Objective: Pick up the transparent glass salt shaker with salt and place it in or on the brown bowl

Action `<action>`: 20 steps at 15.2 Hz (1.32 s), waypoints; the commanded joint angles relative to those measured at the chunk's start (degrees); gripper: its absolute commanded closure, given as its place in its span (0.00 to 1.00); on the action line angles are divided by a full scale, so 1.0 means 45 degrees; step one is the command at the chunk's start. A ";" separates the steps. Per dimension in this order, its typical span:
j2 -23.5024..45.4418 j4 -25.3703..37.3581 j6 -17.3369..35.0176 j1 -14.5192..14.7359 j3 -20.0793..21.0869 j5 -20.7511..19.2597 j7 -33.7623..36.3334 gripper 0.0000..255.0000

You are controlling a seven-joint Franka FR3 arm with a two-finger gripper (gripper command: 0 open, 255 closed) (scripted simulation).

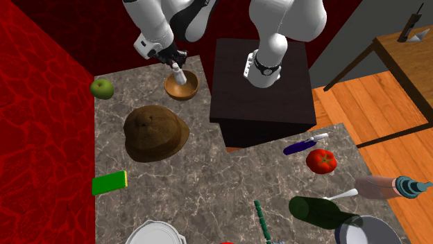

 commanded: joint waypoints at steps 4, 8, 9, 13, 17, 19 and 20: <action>0.0449 -0.0108 0.0511 0.0125 -0.0180 0.0241 -0.0162 1.00; 0.0449 -0.0108 0.0511 0.0125 -0.0180 0.0241 -0.0163 1.00; 0.0449 -0.0108 0.0511 0.0125 -0.0180 0.0241 -0.0163 1.00; 0.0450 -0.0107 0.0511 0.0125 -0.0180 0.0242 -0.0163 0.00; -0.0412 0.0287 -0.0650 -0.0008 0.0227 -0.0096 0.0169 0.00; -0.1034 0.0690 -0.1629 -0.0088 0.0596 -0.0223 0.0350 0.00; -0.1031 0.0690 -0.1628 -0.0097 0.0605 -0.0219 0.0347 0.00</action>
